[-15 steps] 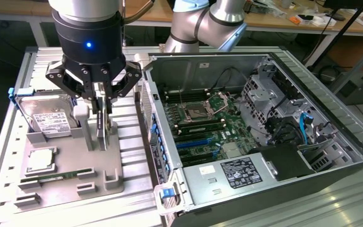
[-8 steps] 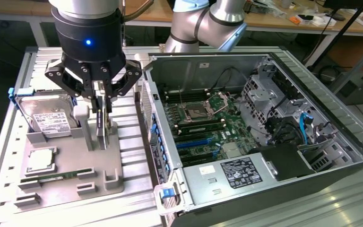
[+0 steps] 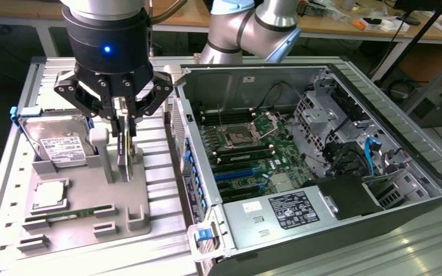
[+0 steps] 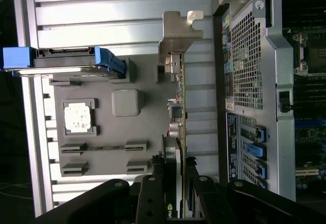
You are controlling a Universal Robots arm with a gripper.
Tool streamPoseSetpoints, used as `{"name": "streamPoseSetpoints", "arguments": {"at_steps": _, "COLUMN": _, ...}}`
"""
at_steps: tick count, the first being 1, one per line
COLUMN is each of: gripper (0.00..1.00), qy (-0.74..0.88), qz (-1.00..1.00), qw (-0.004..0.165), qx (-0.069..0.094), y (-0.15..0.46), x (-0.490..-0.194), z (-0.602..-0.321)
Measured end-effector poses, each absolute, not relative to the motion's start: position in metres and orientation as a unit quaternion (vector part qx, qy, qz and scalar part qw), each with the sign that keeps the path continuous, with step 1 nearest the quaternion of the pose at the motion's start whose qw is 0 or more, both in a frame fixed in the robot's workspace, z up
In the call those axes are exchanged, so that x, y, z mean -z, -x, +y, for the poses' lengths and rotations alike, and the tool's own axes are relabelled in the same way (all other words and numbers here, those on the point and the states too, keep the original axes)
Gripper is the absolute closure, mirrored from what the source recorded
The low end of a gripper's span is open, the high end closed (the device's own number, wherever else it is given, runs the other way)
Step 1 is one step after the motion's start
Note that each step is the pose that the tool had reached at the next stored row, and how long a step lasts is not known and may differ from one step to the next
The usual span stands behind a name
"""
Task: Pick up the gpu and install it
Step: 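Pick up the gpu and move the gpu toward the slot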
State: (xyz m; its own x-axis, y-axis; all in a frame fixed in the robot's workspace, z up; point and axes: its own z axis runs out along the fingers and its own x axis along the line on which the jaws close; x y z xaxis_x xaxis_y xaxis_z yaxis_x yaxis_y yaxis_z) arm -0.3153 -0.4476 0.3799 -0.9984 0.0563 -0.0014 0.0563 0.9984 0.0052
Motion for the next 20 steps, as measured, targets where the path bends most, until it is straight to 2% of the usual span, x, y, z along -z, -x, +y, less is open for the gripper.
{"name": "streamPoseSetpoints", "arguments": {"at_steps": 20, "gripper": 0.73, "qy": -0.028, "qz": 1.0, "qw": 0.001, "qx": -0.001, "y": 0.3153, "x": -0.3883, "z": -0.4476}}
